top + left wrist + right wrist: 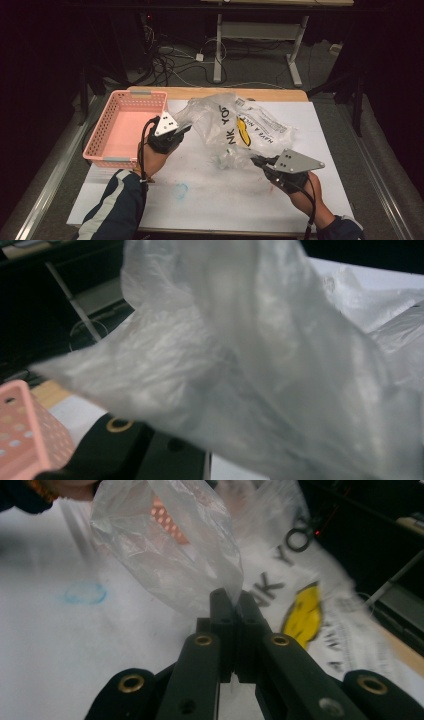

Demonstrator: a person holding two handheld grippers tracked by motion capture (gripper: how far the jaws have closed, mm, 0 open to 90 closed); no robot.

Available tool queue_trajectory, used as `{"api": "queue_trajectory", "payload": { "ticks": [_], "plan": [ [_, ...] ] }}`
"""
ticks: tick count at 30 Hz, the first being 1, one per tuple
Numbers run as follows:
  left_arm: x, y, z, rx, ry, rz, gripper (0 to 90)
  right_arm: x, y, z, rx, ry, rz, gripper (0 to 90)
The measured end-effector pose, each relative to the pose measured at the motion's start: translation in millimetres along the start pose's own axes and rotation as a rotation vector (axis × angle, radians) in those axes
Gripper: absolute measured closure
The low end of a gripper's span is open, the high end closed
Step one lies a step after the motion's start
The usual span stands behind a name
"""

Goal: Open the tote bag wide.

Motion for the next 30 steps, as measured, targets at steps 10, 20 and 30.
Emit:
{"api": "queue_trajectory", "payload": {
  "ticks": [10, 20, 30],
  "plan": [
    [-11.2, -16.8, 12.5, 0.005, -0.027, -0.051, 86.9, -12.4, -30.8, -35.5, 0.003, 0.11, -0.102, 90.0],
    [-1.3, -15.8, 5.2, 0.018, -0.008, -0.044, 86.9, -8.2, -26.2, -51.5, 0.053, 0.155, -0.118, 90.0],
    [1.2, -16.3, 11.7, 0.016, -0.012, -0.057, 86.9, 2.4, -26.8, -71.1, 0.097, 0.198, -0.142, 90.0]
  ]
}}
Point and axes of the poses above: each handheld gripper's, and its own axes: x roughly forward along the jaws, y roughly out of its underside, z roughly to its left, the point moved 5 cm from there along x, roughly forward along the jaws, and after that the axes turned 11 degrees about -z, right-handed, at the moved point
